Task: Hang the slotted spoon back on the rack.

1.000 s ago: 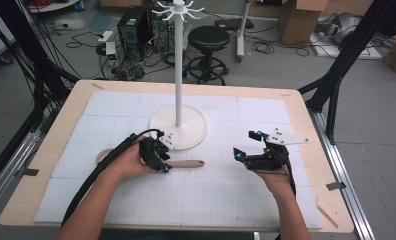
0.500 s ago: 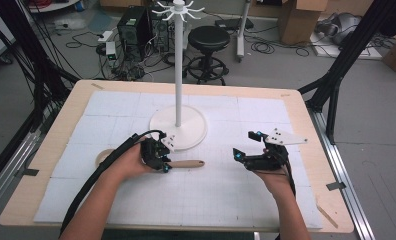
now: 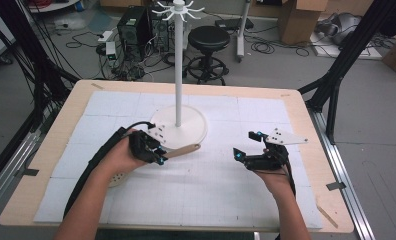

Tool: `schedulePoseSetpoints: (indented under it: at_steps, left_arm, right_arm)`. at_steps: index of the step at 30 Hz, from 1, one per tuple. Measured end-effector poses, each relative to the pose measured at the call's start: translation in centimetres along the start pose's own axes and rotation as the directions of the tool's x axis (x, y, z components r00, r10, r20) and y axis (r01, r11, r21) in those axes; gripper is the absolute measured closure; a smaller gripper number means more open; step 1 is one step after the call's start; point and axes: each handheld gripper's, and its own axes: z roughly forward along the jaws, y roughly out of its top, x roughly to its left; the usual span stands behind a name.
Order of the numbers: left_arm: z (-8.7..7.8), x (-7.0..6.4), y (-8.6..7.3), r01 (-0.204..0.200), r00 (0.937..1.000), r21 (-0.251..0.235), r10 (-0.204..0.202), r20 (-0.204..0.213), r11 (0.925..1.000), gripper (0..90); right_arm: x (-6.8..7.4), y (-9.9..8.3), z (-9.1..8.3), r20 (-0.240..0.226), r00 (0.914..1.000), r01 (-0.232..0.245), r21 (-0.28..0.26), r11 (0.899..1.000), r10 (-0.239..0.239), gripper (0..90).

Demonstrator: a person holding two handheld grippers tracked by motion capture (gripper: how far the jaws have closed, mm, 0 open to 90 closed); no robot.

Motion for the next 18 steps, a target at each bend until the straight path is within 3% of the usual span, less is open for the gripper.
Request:
schedulePoseSetpoints:
  at_steps: [3,8,18]
  left_arm:
    - [-2.3,0.2,-0.4,0.03,0.9995,-0.081,-0.03,-0.003,0.9963,74.7]
    - [-4.8,0.5,-0.6,0.05,0.9985,-0.159,-0.053,-0.016,0.986,74.7]
    - [-7.3,0.8,0.1,0.075,0.9966,-0.222,-0.081,-0.017,0.9721,74.7]
  right_arm:
    - [0.1,0.0,0.1,-0.004,1.0,-0.002,0.004,1.0,0.002,11.5]
    - [0.1,0.0,0.2,-0.003,1.0,0.0,0.007,1.0,0.0,11.5]
    - [0.1,0.0,0.1,-0.002,1.0,0.002,0.005,1.0,-0.002,11.5]
